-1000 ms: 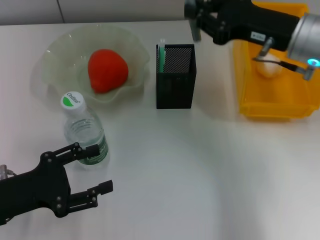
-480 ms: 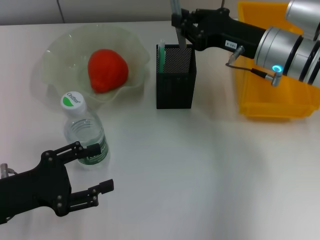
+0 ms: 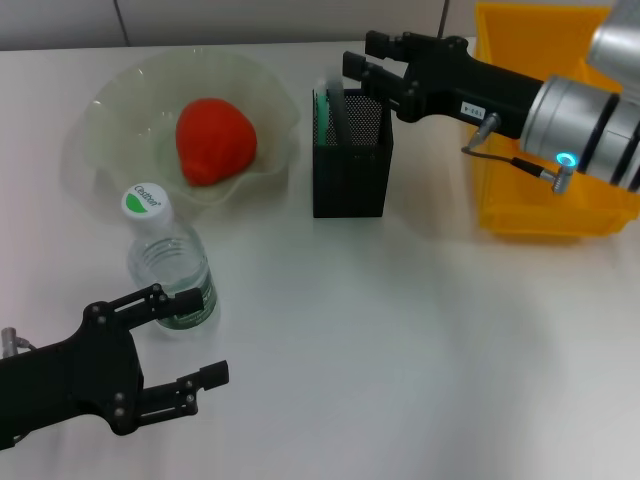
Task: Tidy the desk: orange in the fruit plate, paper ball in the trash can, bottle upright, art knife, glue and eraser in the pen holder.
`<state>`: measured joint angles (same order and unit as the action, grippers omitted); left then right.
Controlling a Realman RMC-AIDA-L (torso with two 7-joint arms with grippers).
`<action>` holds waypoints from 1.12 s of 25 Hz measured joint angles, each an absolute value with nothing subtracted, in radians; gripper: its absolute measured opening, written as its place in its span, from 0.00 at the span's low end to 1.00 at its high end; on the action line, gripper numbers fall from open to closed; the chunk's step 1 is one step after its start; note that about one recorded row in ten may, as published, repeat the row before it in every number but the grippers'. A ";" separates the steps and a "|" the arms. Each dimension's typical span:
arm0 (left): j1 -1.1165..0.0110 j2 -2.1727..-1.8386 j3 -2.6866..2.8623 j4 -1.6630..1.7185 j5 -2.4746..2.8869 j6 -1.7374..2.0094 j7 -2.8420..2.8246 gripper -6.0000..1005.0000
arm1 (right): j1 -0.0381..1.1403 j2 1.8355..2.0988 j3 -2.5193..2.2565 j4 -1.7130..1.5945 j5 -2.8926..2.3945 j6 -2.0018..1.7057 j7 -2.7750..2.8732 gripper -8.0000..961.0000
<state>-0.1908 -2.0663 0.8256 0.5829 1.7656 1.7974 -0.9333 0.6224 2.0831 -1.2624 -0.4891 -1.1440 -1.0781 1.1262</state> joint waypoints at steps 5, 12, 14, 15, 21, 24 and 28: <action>-0.191 -2.066 0.825 0.583 1.766 1.805 -0.933 0.78 | 0.532 2.081 -1.262 -0.554 -1.152 -1.240 1.149 0.45; -0.189 -2.060 0.828 0.584 1.767 1.838 -0.934 0.78 | 0.324 2.043 -1.243 -0.779 -1.415 -1.603 1.288 0.75; -0.190 -2.059 0.831 0.584 1.772 1.841 -0.934 0.78 | 0.303 2.041 -1.231 -0.795 -1.511 -1.669 1.267 0.77; -0.193 -2.059 0.832 0.584 1.780 1.841 -0.934 0.78 | 0.297 2.042 -1.222 -0.797 -1.560 -1.698 1.255 0.78; -0.203 -2.059 0.833 0.583 1.815 1.839 -0.934 0.78 | 0.288 2.070 -1.193 -0.785 -1.656 -1.714 1.236 0.85; -0.203 -2.059 0.833 0.583 1.816 1.841 -0.934 0.78 | 0.285 2.077 -1.193 -0.785 -1.657 -1.700 1.220 0.88; -0.198 -2.060 0.829 0.583 1.817 1.843 -0.934 0.78 | 0.287 2.077 -1.191 -0.783 -1.653 -1.695 1.220 0.88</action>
<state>-0.1981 -2.0602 0.8291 0.5829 1.8168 1.8431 -0.9342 0.2867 2.0774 -1.1909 -0.7833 -1.6531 -1.6950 1.2196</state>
